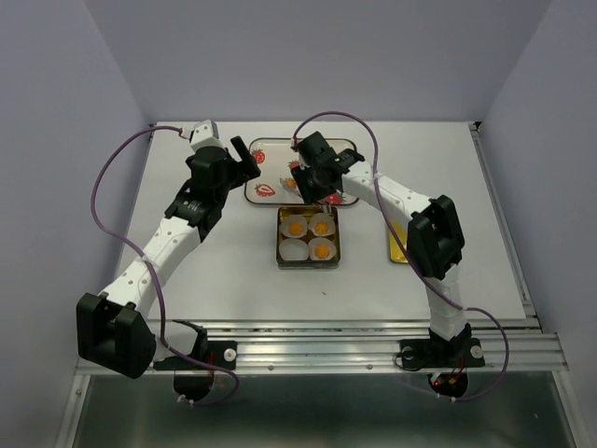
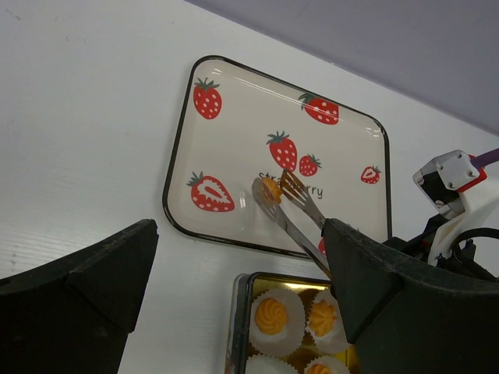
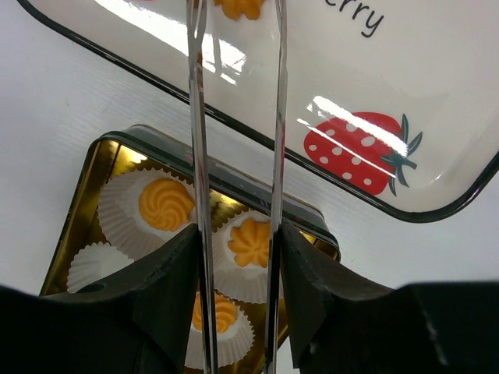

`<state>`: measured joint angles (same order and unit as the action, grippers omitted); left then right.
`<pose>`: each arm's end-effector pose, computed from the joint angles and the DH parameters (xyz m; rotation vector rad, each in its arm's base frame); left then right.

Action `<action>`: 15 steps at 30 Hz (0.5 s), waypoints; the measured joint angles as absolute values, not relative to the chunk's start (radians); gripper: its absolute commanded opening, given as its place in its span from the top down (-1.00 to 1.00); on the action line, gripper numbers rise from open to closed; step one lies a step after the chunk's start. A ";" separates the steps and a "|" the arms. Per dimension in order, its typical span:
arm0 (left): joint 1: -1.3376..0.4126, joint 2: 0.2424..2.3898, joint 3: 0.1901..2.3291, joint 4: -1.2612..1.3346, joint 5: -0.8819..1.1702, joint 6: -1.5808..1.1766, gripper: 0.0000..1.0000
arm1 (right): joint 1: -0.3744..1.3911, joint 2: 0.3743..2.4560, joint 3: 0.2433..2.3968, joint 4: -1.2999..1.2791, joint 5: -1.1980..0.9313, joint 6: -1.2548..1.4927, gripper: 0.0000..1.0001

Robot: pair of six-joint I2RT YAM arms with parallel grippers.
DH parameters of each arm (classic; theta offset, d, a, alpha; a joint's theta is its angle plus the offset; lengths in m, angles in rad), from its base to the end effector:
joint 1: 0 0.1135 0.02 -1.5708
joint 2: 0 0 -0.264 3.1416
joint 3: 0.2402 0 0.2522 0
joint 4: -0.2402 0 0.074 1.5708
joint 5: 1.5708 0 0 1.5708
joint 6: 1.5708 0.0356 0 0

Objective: Pack the cookies

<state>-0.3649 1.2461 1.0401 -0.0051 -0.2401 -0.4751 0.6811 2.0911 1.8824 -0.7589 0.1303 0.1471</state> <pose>0.2777 -0.0970 0.3496 -0.2720 1.7718 -0.3916 0.3644 0.2894 0.2605 -0.6189 2.4576 0.1658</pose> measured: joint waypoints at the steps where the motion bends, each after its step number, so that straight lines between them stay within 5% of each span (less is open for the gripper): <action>1: -0.365 1.246 1.040 -0.005 -0.240 -0.475 -0.98 | 0.681 2.091 1.883 -0.760 0.127 0.147 0.08; 15: -0.365 1.246 1.040 -0.005 -0.241 -0.474 -0.98 | 0.675 2.091 1.896 -0.771 0.109 0.151 0.27</action>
<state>-0.3649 1.2461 1.0401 -0.0051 -0.2413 -0.4740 0.6746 2.0911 1.8957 -0.7708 0.1085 0.1509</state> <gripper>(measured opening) 0.986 0.430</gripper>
